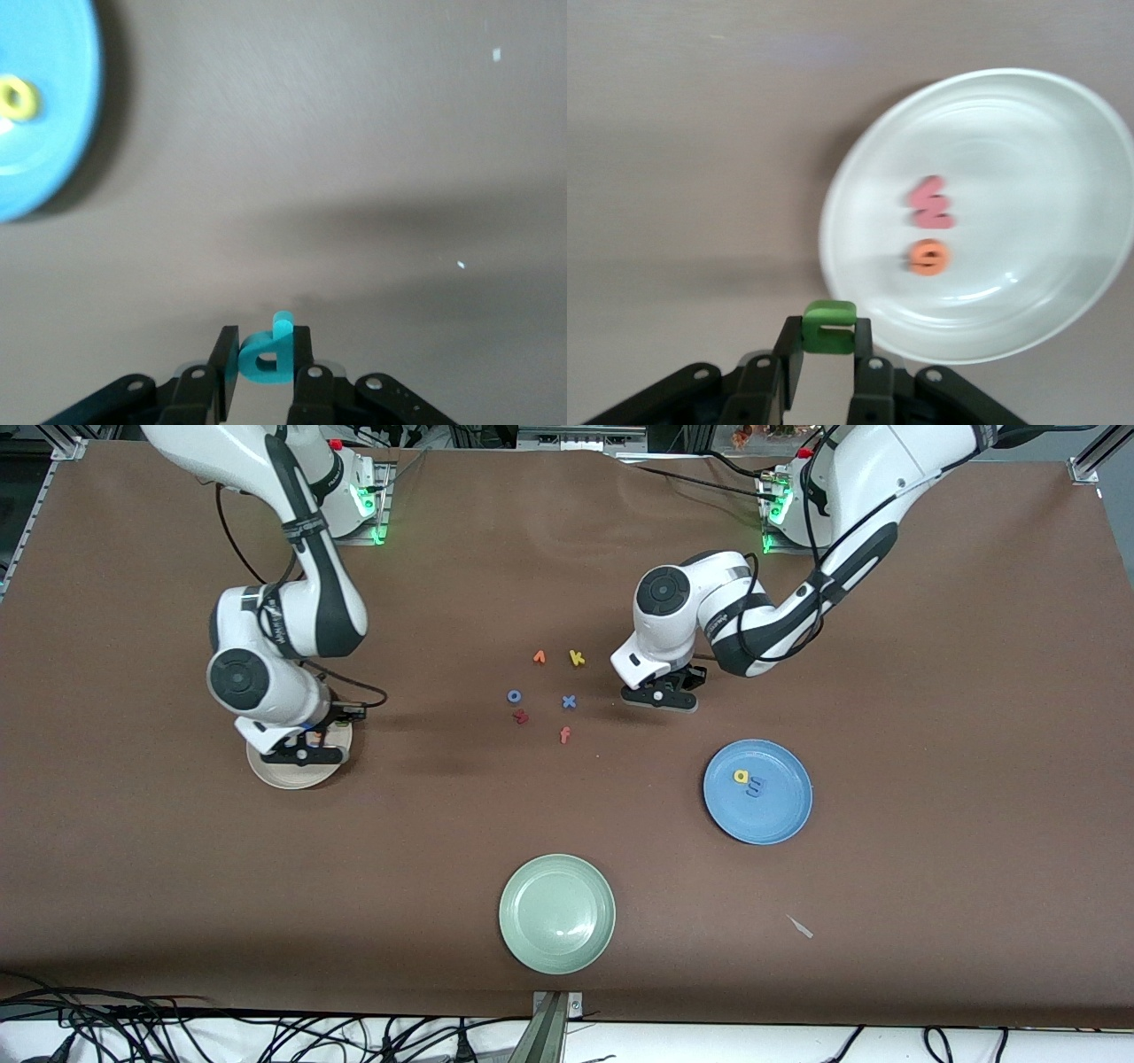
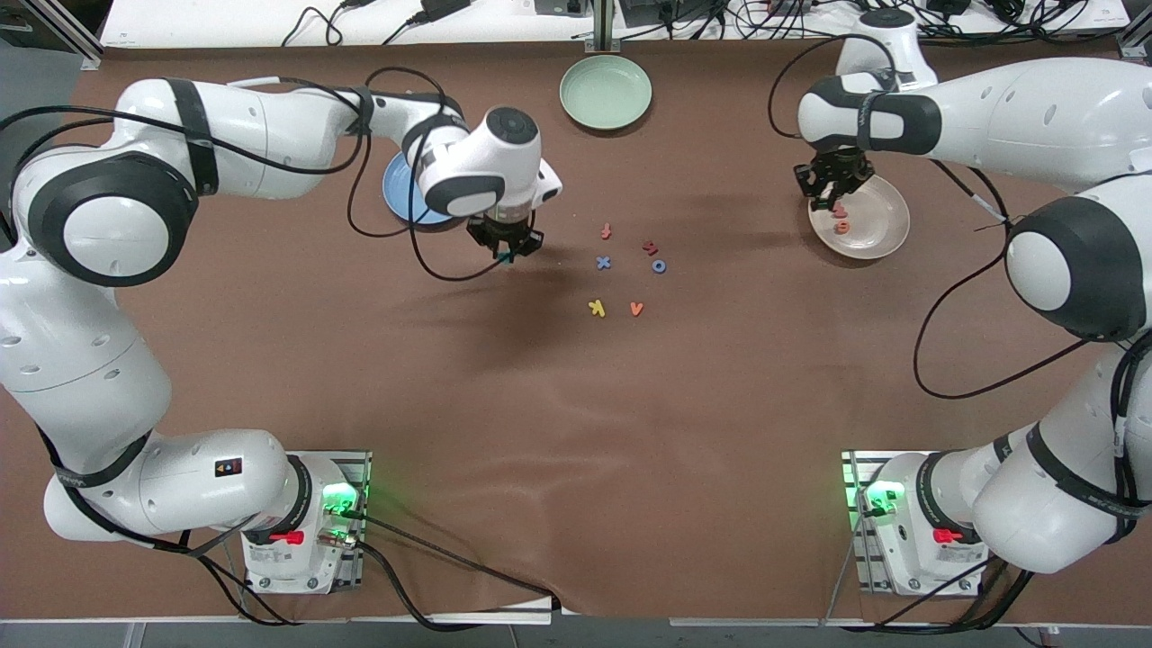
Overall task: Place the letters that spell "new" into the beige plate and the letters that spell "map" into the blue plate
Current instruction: 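Place green n with the right gripper while the left gripper places teal d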
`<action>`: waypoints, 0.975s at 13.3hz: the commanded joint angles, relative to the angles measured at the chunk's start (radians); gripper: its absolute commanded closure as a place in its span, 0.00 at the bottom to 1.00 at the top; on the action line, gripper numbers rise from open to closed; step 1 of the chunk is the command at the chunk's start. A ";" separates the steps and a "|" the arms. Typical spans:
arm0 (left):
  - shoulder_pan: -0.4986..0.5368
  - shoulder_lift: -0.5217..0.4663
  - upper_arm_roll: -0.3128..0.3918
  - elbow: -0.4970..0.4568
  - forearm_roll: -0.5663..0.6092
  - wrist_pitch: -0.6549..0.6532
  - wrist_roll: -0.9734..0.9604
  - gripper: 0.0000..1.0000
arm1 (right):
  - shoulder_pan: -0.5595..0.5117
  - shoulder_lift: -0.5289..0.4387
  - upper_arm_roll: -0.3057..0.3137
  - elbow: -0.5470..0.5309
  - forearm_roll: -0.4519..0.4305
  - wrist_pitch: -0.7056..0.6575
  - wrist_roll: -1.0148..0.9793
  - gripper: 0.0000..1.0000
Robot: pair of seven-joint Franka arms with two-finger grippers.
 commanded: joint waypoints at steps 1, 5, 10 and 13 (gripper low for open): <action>0.069 -0.013 -0.008 0.086 -0.045 -0.088 0.147 0.97 | -0.006 0.030 -0.029 -0.003 0.000 -0.008 -0.038 0.71; 0.174 0.010 0.039 0.177 -0.036 -0.081 0.373 0.95 | -0.019 0.009 -0.029 0.020 0.011 -0.045 -0.016 0.00; 0.177 0.115 0.145 0.244 0.029 0.077 0.401 0.94 | -0.017 0.009 -0.028 0.229 0.014 -0.328 -0.016 0.00; 0.172 0.162 0.200 0.243 0.032 0.217 0.413 0.86 | -0.017 -0.002 -0.044 0.348 0.011 -0.489 -0.018 0.00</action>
